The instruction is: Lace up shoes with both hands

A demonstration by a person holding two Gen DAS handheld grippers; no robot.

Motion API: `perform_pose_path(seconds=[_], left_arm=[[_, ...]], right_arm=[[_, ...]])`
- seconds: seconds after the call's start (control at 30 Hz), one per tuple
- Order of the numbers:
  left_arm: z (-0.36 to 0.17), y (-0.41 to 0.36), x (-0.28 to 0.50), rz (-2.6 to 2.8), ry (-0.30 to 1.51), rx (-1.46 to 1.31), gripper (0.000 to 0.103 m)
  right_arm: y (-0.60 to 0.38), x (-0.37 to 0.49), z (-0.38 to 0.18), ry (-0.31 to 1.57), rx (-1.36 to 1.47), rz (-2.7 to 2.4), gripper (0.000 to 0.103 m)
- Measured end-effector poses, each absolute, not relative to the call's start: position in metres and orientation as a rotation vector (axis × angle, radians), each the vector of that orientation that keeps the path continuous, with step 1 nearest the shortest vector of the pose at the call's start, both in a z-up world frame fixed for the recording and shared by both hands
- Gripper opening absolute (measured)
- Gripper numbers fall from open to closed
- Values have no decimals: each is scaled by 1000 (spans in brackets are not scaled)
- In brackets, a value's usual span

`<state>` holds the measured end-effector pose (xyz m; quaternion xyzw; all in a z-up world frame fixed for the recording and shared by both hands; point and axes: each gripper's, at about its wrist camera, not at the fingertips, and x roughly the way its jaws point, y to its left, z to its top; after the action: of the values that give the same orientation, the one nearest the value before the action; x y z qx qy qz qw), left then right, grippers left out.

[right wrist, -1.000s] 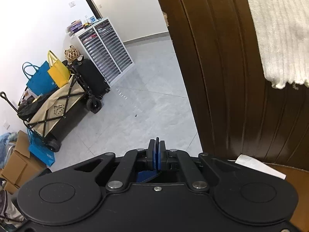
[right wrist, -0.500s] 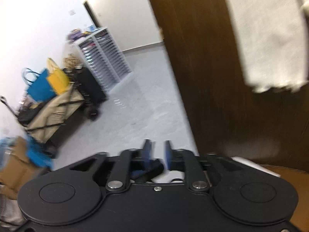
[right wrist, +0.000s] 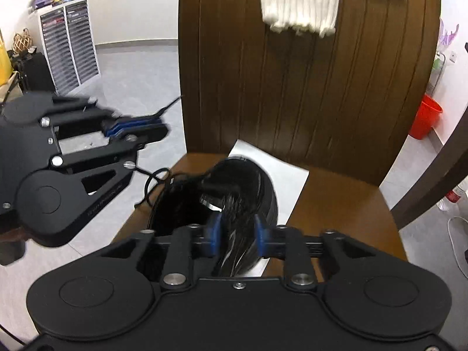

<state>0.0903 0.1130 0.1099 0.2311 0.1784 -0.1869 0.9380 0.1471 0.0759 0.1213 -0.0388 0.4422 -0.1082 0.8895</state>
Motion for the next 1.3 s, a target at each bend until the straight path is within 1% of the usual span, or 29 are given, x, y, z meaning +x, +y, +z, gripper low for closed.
perform_pose_path(seconds=[0.07, 0.17, 0.33, 0.43, 0.53, 0.7, 0.83, 0.93, 1.1, 1.3], left_arm=[[112, 111, 90, -391, 367, 496, 4], [125, 110, 92, -399, 367, 524, 5], [147, 89, 91, -444, 357, 650, 5], [147, 70, 88, -490, 380, 809, 5], [136, 48, 85, -520, 387, 1109, 5], [125, 30, 88, -573, 439, 1276, 5], [114, 9, 86, -608, 461, 1370, 5], [98, -2, 87, -609, 503, 1433, 5], [82, -12, 94, -591, 558, 1471, 5], [75, -17, 89, -601, 543, 1517, 5]], right_arm=[[69, 144, 123, 902, -6, -229, 5], [45, 140, 126, 877, 190, -229, 3], [-3, 117, 117, 824, 603, -213, 2], [-16, 108, 111, 804, 732, -192, 2], [-25, 108, 104, 799, 824, -168, 2], [-38, 108, 97, 804, 915, -104, 2], [-41, 110, 94, 805, 928, -64, 2], [-49, 108, 84, 784, 1002, -49, 2], [-57, 104, 76, 769, 1085, -27, 2], [-62, 101, 70, 762, 1127, -17, 2]])
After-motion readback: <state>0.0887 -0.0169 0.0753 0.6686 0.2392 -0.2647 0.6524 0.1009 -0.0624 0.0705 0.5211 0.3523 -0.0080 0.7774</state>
